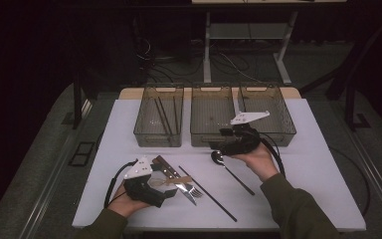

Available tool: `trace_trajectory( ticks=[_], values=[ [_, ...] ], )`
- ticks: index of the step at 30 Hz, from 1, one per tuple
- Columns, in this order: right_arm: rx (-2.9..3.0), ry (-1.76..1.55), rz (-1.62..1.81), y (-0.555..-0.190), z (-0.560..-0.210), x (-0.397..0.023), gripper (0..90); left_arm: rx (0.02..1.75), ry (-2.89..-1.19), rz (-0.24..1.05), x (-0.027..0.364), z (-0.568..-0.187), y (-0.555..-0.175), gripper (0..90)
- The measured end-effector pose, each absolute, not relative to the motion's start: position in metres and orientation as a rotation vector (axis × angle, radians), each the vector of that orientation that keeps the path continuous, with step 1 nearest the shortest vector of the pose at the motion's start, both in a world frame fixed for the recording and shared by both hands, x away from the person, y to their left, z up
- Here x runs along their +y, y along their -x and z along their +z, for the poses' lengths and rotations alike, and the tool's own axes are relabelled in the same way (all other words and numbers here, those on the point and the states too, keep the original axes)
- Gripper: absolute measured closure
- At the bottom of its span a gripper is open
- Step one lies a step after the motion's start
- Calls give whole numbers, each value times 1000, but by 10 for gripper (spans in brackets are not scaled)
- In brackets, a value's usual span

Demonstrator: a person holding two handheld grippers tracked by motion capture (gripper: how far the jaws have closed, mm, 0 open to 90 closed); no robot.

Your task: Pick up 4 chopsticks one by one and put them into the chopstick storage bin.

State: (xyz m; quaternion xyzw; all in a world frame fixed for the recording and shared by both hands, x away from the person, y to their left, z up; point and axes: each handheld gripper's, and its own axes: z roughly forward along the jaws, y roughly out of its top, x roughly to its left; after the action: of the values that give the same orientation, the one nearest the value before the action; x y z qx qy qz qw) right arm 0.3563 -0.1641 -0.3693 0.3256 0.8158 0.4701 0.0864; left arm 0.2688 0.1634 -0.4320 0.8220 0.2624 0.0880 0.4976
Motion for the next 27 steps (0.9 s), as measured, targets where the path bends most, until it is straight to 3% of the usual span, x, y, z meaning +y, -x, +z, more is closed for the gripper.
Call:
trace_trajectory(
  ticks=[13, 27],
  values=[
    [2476, -970, 1363, -312, -391, -200, 310, 640, -1997, 222, 164, -432, -269, 0],
    [2613, -905, 1259, -262, -415, -212, 449, 633, -2004, 227, 164, -431, -268, 0]
  ],
)
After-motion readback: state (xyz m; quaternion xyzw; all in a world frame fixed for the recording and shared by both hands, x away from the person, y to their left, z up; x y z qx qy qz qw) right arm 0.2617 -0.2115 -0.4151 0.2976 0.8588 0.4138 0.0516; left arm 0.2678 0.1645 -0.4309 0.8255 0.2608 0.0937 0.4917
